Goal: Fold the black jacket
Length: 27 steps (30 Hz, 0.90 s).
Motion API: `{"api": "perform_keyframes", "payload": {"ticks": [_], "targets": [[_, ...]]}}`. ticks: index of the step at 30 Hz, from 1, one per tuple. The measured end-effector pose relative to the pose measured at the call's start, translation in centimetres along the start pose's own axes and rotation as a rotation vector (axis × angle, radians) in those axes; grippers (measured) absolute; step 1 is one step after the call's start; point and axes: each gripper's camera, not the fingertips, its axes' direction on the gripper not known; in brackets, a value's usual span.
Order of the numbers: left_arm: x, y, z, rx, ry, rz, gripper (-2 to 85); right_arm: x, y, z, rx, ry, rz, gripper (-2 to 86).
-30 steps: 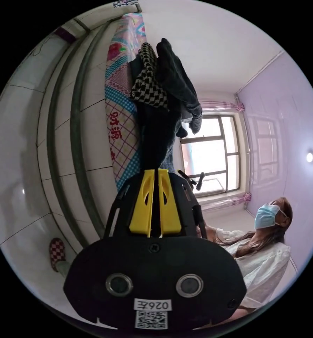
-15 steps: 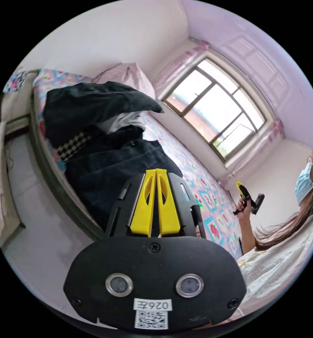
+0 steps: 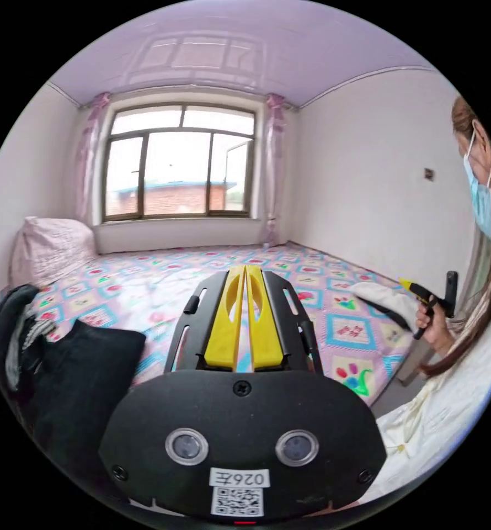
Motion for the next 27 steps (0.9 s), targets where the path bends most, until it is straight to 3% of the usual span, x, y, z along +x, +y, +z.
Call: {"api": "perform_keyframes", "payload": {"ticks": [4,8,14,19,23,27], "targets": [[7.6,1.2,7.7,0.011,0.354,0.048,-1.0,5.2,-2.8,-9.5,-0.057,0.055,0.087,-0.9],[11.7,3.1,13.7,-0.055,0.552,0.053,-1.0,9.4,-5.8,-14.7,-0.072,0.008,0.155,-0.9],[13.6,8.1,25.3,-0.315,0.814,-0.001,-1.0,12.5,-10.1,-17.1,-0.039,0.015,0.293,-0.9],[15.5,16.3,37.4,-0.722,1.244,-0.131,-1.0,15.9,-12.4,-18.1,-0.079,0.038,0.465,-0.9],[16.3,21.3,41.5,-0.755,1.303,-0.184,-0.9,19.3,-13.5,-21.7,-0.113,0.282,0.593,-0.7],[16.9,24.9,45.8,-0.703,1.189,-0.217,-0.6,22.1,-12.4,-27.8,0.049,0.488,0.791,0.0]]}}
